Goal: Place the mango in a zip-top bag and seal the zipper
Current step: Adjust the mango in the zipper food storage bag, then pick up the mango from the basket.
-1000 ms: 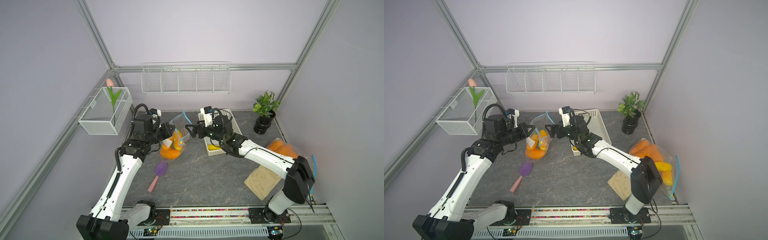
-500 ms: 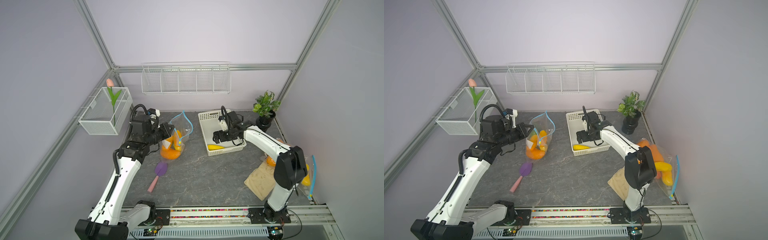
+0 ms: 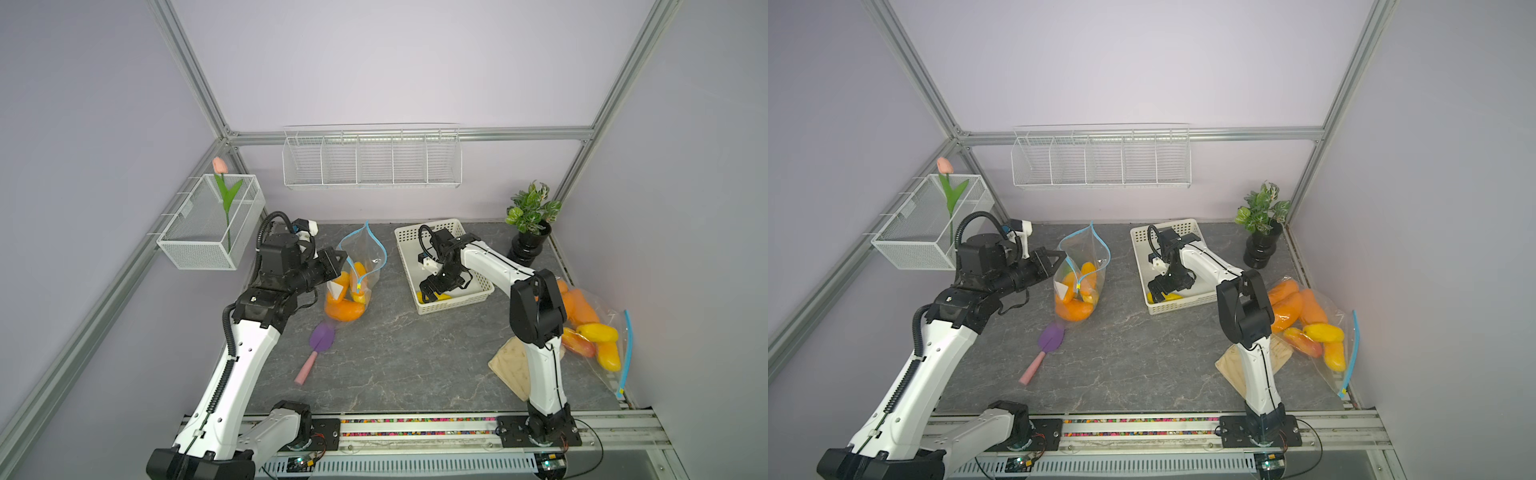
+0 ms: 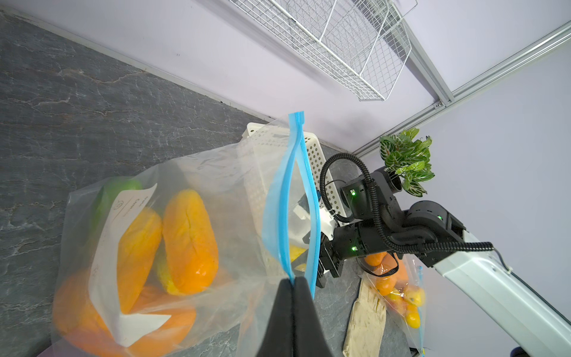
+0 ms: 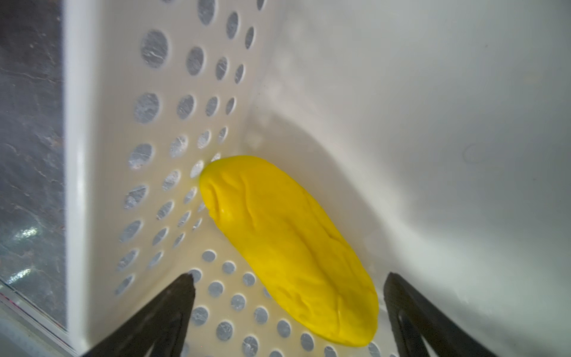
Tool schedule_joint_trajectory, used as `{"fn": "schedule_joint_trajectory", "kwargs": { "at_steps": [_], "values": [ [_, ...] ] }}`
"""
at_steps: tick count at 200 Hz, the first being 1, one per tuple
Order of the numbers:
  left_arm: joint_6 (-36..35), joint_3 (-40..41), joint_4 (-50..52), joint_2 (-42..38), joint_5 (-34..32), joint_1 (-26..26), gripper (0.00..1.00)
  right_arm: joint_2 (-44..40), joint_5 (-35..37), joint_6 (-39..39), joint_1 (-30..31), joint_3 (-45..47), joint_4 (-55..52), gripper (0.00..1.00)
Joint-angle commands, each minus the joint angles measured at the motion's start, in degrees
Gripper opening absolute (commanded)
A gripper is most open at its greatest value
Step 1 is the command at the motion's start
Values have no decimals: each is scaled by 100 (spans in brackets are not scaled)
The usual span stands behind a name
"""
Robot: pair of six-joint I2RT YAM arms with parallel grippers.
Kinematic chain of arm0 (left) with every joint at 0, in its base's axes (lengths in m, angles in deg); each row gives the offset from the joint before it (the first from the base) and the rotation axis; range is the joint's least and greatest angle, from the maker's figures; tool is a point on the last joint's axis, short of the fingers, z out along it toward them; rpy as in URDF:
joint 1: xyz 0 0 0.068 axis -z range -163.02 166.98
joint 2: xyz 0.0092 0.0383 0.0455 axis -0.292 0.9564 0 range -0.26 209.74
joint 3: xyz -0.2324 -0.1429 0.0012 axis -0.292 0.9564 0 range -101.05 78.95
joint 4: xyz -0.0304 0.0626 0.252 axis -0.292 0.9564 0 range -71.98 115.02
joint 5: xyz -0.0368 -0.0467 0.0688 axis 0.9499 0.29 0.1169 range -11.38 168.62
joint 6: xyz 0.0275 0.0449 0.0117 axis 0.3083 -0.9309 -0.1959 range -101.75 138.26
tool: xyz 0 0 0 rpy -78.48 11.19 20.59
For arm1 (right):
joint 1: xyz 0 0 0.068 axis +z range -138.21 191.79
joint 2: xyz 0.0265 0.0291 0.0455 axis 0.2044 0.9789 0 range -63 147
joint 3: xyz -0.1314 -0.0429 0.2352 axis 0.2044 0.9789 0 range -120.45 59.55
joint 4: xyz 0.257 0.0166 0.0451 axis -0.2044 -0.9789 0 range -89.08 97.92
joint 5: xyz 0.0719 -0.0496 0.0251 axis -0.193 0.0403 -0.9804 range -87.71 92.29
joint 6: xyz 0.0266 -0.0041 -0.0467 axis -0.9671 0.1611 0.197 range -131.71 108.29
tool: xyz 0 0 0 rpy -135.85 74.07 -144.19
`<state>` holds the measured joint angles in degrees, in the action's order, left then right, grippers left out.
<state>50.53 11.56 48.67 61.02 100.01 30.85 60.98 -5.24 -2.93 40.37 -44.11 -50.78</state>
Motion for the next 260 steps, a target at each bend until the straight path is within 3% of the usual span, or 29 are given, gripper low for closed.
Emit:
{"fn": "schedule_joint_trajectory", "kwargs": {
  "at_steps": [1, 33, 70, 97, 153, 173, 211, 224, 238, 260],
  "values": [
    [-64, 35, -104, -42, -42, -39, 0, 279, 413, 348, -2, -251, -313, 98],
    [-72, -24, -68, 11, -42, -34, 0, 440, 729, 189, -42, -526, -98, 89],
    [-90, -96, -4, 4, -84, -36, 0, 513, 1183, 21, -53, -759, 117, 91],
    [-113, -141, 37, 27, -100, -38, 0, 443, 885, -174, -89, -755, 343, 76],
    [-185, -195, 117, 35, -128, -42, 0, 837, 702, -305, -94, -993, 239, 81],
    [-193, -195, 119, 25, -151, -42, 0, 931, 686, -374, -86, -1053, 153, 74],
    [-175, -146, 94, 23, -143, -48, 0, 938, 674, -403, -63, -1106, 107, 73],
    [-177, -142, 95, 12, -141, -53, 0, 1014, 682, -409, -63, -1205, 5, 61],
    [-195, -142, 116, -5, -143, -56, 0, 958, 746, -530, -63, -1245, 3, 41],
    [-220, -142, 134, -40, -163, -51, 0, 527, 659, -771, -78, -1276, 151, 28]
  ]
}}
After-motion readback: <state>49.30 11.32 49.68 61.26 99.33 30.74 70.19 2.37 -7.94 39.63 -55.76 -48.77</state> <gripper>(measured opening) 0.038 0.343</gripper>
